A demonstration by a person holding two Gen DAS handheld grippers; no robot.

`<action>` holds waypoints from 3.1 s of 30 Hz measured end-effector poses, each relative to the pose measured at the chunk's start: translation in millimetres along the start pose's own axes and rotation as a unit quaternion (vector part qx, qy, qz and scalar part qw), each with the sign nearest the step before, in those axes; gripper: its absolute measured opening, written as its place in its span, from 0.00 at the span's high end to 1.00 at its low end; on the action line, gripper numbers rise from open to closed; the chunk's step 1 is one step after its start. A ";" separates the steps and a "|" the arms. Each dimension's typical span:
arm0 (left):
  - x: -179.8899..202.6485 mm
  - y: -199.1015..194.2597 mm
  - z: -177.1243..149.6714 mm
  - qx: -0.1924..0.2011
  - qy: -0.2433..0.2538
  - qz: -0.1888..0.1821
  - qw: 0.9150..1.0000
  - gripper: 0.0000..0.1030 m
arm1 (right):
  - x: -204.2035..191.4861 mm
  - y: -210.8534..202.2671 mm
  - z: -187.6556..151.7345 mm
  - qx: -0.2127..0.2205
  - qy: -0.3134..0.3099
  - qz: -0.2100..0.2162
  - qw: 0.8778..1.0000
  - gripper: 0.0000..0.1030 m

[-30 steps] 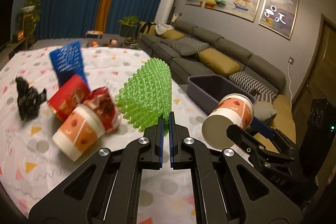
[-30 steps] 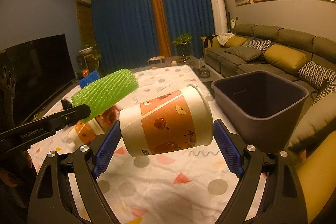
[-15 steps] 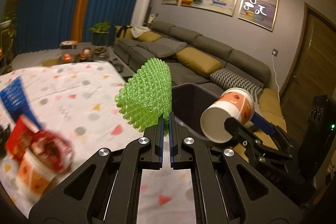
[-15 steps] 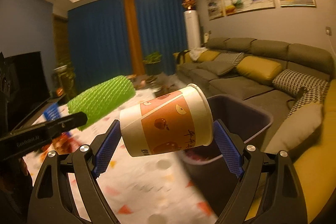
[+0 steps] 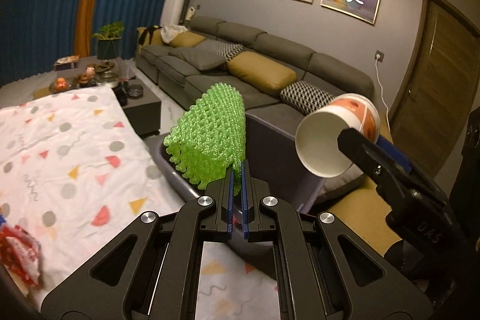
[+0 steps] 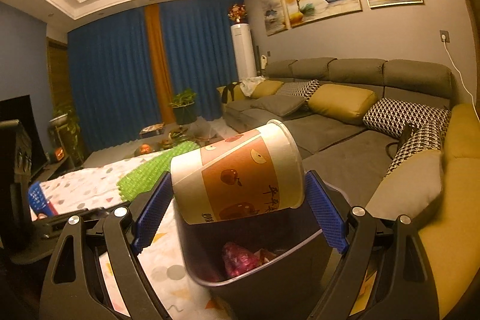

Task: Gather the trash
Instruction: 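Carry the paper cup and green foam net over the grey bin, then open both tools over the grey bin to drop the cup and net, then move both open tools back over the remaining trash on the table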

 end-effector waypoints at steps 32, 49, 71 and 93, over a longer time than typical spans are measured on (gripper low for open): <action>-23.2 10.2 -33.3 -0.011 -0.017 0.019 1.000 0.16 | 15.2 39.1 -0.7 -0.018 0.029 -0.014 0.999 0.18; -123.1 -158.5 -78.2 0.068 -0.076 0.236 0.967 0.06 | -32.5 1.5 7.8 0.000 -0.005 0.013 1.000 0.10; -209.8 -255.2 -147.2 0.057 -0.121 0.307 0.942 0.06 | -210.3 -60.6 -71.0 -0.058 -0.060 0.181 0.980 0.09; -248.8 -206.6 -155.2 -0.007 -0.177 0.176 0.968 0.12 | -249.2 -50.9 -94.6 -0.081 -0.094 0.189 0.974 0.13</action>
Point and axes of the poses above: each gripper's, at about its wrist camera, not at the fingertips, and y roughly the way its jaws point, x to its right, z to its top, the point moved 7 cm from there along y, roughly the way its jaws point
